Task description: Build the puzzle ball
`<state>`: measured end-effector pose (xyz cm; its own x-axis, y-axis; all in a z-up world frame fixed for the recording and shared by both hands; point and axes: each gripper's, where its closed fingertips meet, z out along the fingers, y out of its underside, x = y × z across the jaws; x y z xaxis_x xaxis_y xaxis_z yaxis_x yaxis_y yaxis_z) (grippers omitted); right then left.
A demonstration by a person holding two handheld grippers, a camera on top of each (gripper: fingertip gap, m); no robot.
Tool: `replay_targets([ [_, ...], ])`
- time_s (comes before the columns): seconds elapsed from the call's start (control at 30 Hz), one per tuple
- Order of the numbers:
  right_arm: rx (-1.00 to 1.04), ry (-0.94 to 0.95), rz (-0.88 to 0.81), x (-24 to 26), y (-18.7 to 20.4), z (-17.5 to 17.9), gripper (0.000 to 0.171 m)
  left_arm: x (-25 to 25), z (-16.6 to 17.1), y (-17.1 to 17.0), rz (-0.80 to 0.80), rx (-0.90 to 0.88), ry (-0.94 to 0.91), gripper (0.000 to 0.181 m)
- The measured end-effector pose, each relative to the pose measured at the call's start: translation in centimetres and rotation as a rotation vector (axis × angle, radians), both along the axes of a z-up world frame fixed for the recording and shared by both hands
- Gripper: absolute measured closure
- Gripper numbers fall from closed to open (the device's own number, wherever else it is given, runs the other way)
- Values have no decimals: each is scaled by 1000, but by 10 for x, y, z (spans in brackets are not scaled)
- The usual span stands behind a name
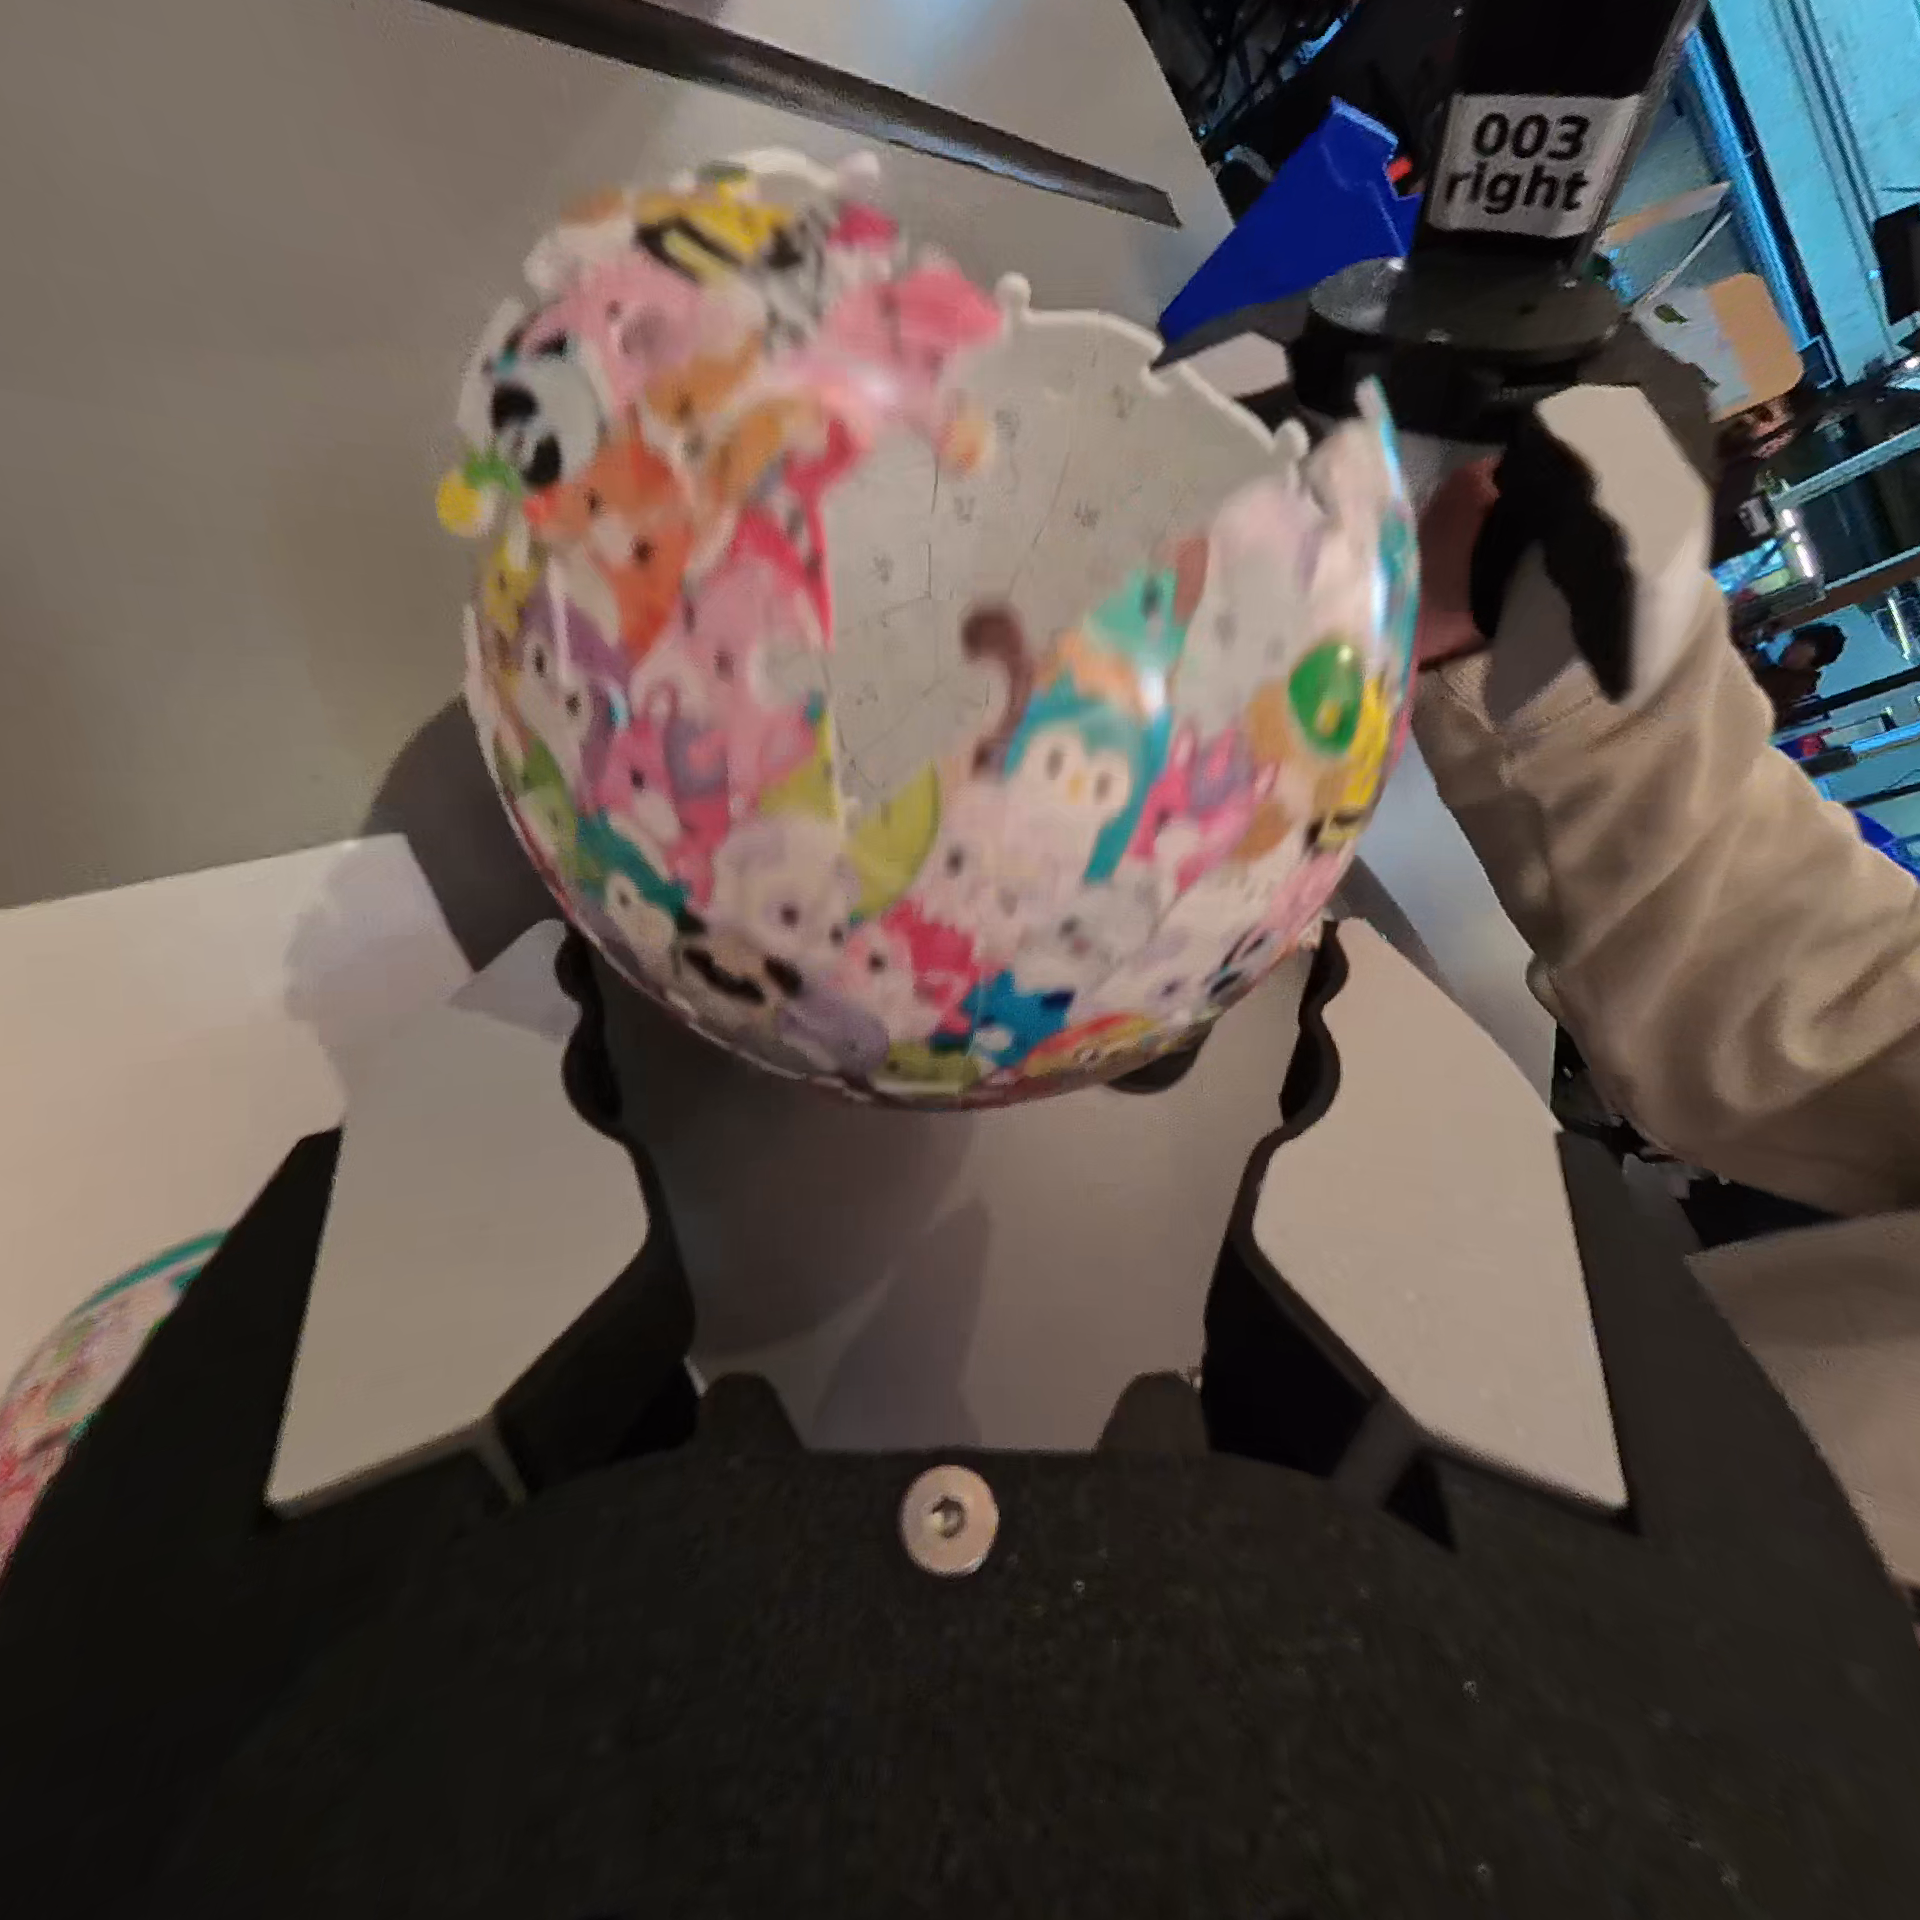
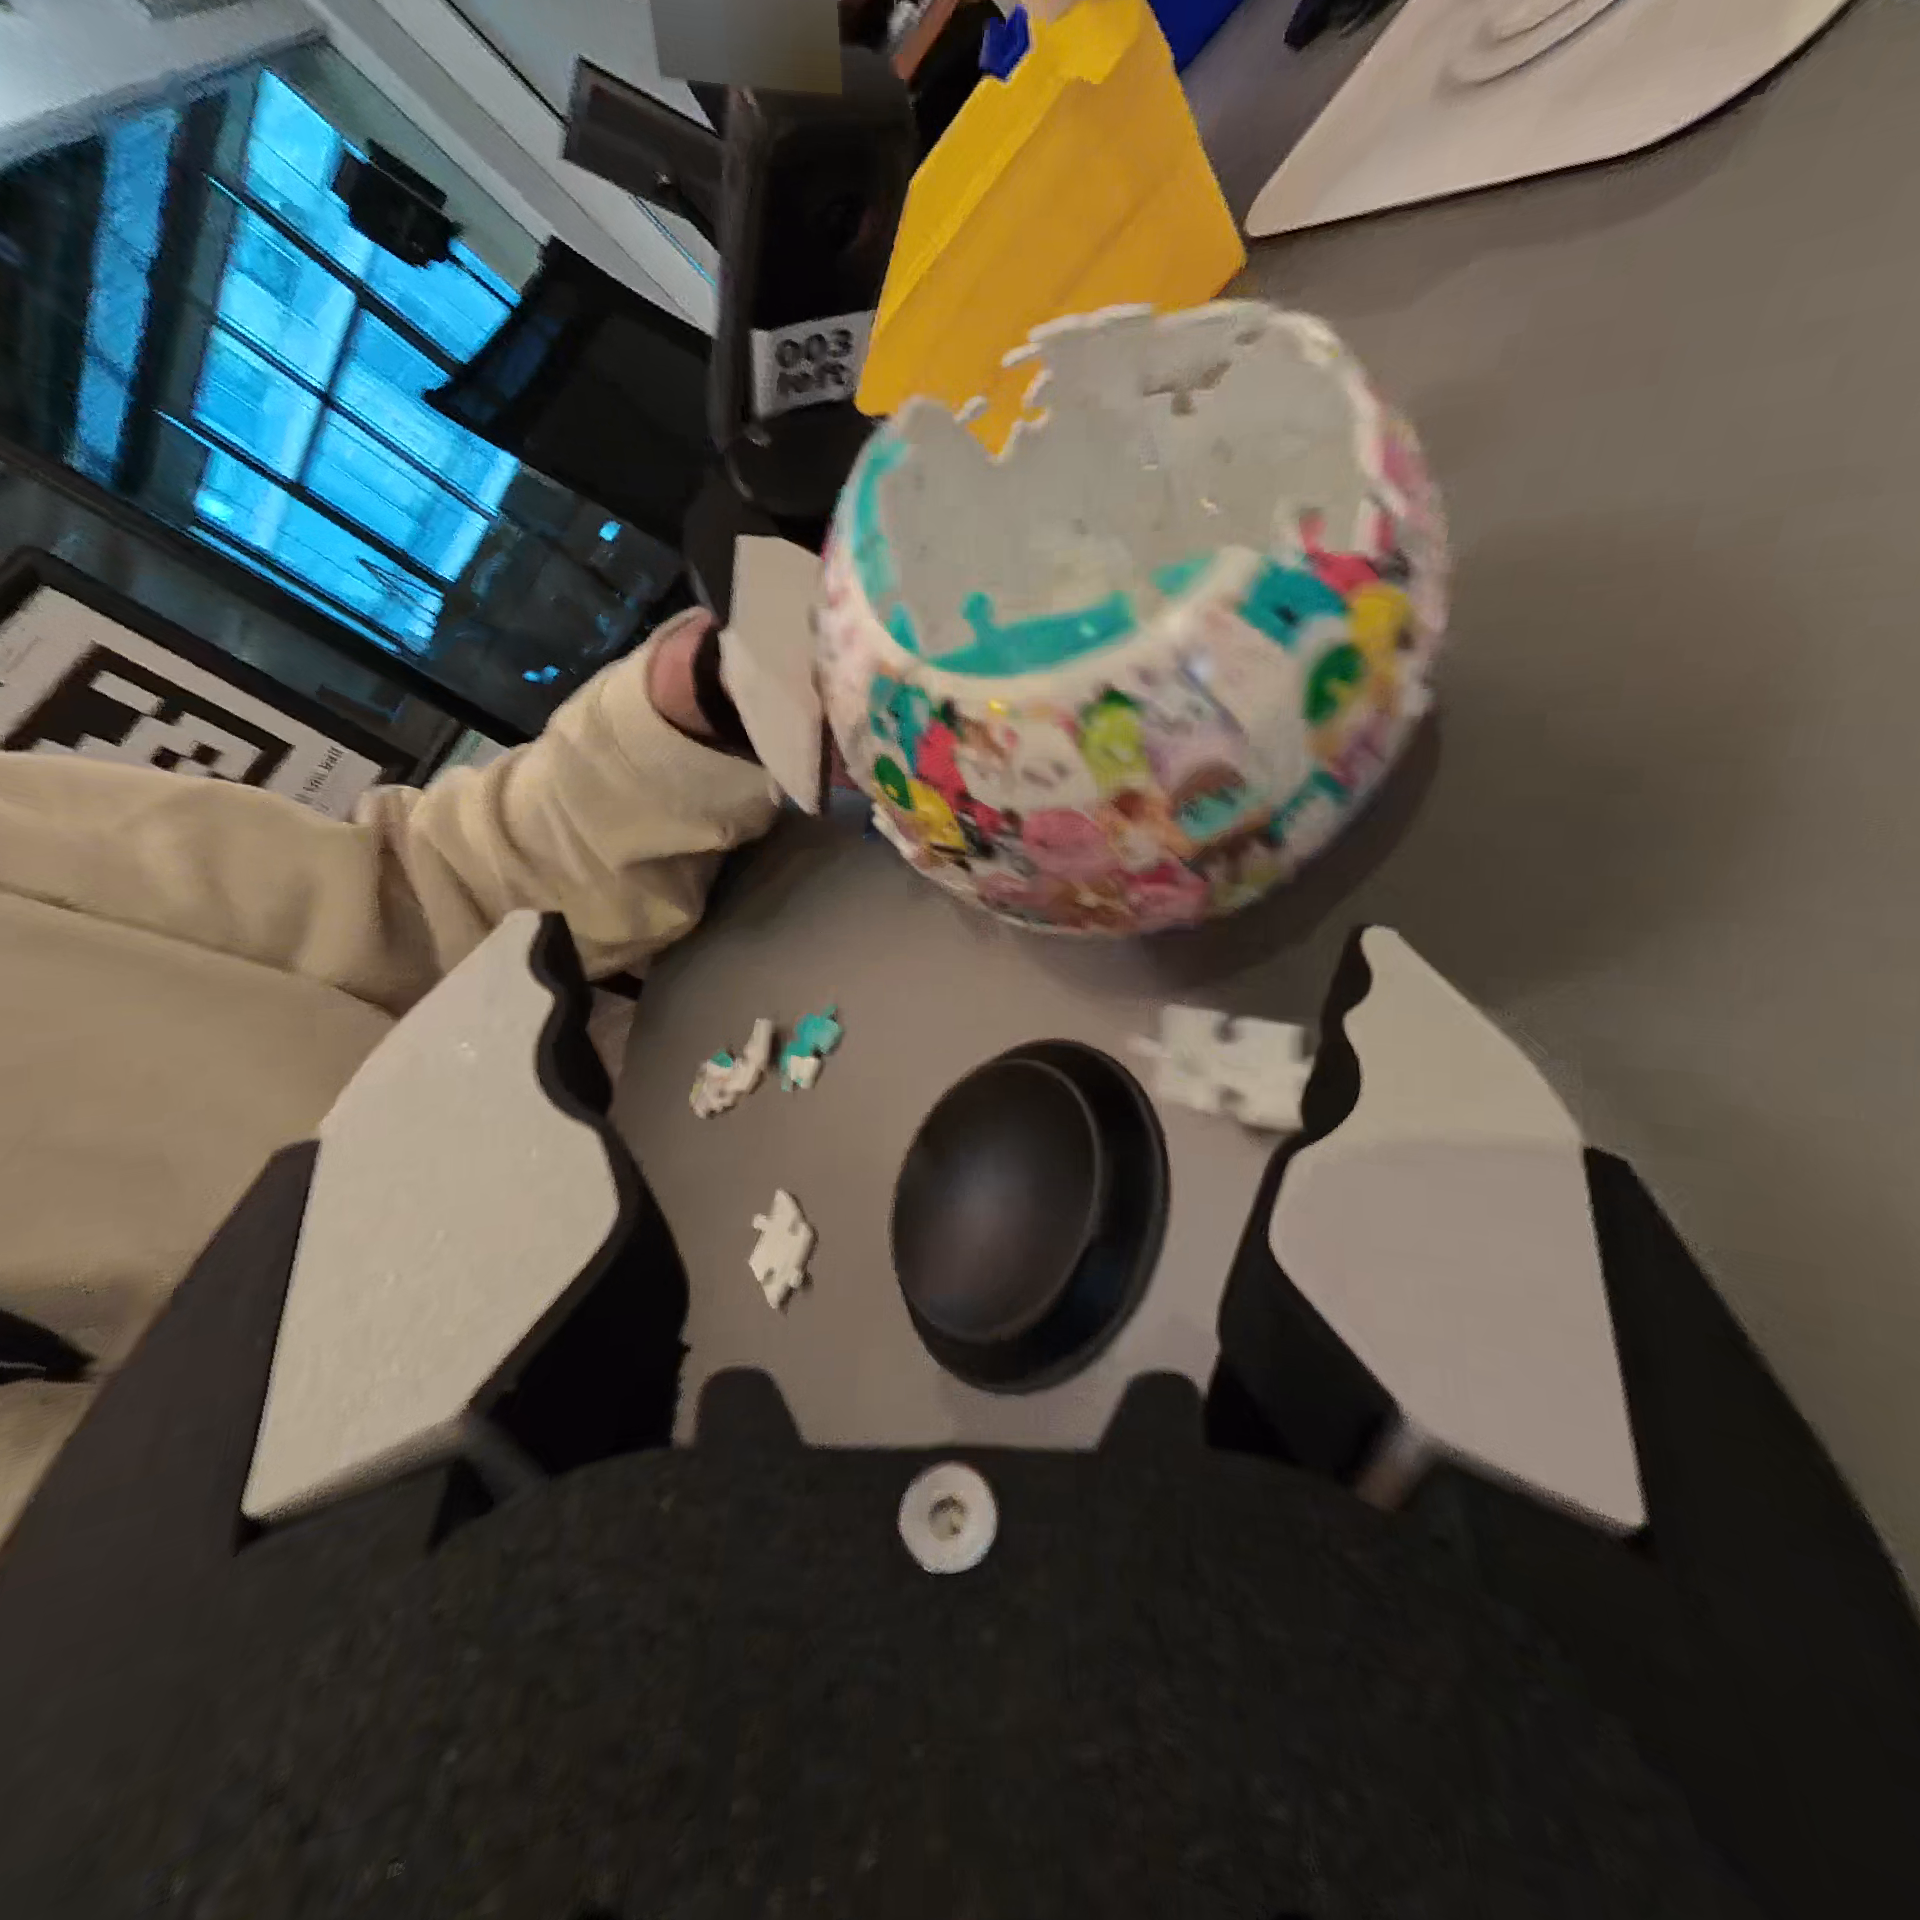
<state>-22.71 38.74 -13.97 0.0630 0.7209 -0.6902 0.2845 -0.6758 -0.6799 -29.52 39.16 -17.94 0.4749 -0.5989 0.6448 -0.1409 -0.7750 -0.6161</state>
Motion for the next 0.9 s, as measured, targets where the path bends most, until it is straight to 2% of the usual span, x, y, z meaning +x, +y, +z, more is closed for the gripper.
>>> replay_targets([
  [0.1, 64, -31, -30, 1, 12, -9, 38, -10, 5, -5, -10, 20, -8, 54],
  [0.2, 111, -41, 28, -16, 11, -9, 38, -11, 4, -8, -24, 30, 0, 53],
  [0.33, 317, -200, 184, -40, -3, -27, 31, -7, 4, -14, -70, 73, 8, 56],
  [0.5, 474, -394, 256, -48, -4, -55, 32, 3, 2, -19, -110, 98, 25, 52],
  [0.57, 514, -406, 231, -51, -3, -54, 32, 6, 0, -21, -114, 110, 48, 44],
  [0.77, 635, -412, 155, -39, -10, -37, 35, 25, 10, -33, -143, 136, 24, 41],
  [0.9, 626, -431, 120, -19, -27, -25, 35, 47, 19, -50, -180, 140, 3, 38],
])
